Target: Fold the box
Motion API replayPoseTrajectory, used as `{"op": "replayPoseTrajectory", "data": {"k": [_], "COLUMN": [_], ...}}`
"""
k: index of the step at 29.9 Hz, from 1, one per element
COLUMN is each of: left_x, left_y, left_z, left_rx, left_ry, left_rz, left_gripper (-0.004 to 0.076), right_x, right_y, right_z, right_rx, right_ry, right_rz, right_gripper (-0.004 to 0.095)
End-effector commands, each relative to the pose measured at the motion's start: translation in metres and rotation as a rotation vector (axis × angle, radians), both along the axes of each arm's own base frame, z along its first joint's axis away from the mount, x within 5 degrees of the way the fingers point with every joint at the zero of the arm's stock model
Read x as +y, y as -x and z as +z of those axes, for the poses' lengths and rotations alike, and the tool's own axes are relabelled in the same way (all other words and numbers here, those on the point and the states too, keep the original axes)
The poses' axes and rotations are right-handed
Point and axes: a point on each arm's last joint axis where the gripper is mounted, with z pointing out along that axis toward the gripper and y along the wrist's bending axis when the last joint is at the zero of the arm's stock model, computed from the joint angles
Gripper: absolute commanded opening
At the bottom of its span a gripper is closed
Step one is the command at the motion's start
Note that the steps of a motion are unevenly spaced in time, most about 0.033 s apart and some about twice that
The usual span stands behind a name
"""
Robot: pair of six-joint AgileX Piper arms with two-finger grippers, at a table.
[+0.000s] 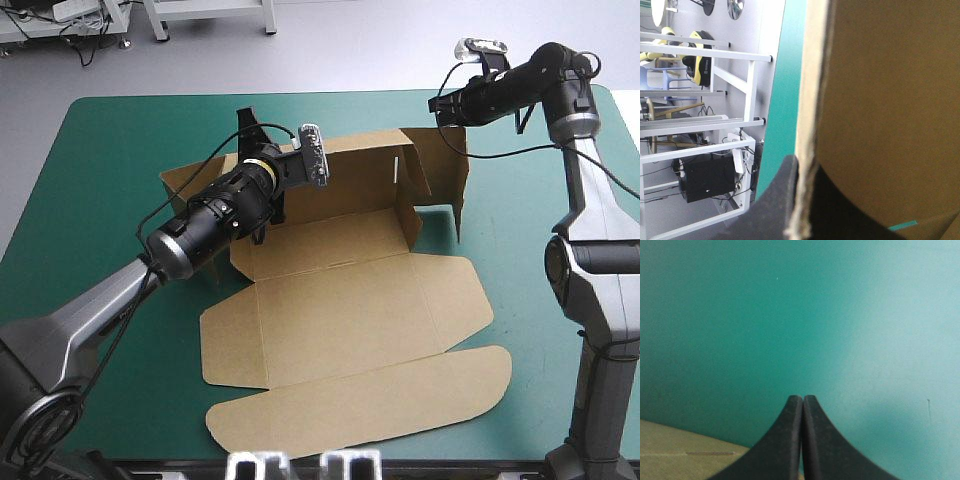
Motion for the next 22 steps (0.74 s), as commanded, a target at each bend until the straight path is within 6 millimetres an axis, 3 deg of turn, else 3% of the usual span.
{"op": "replayPoseTrajectory", "data": {"k": [1,22], "left_x": [0.003,-0.002], "left_y": [0.007,0.0], "left_z": [0.032,0.016], "left_rx": [-0.125,-0.076], "left_ry": [0.043,0.019], "left_rz": [-0.041,-0.017], "left_gripper": [-0.001,-0.001], "right_x": [0.0,0.023], "right_y": [0.02,0.049], "right_z": [0.039,-0.005], "right_rx": [-0.071,0.061], "right_ry": [-0.03,-0.06], "right_rz": [0.024,0.226], "right_gripper": [-0.002,-0.002]}}
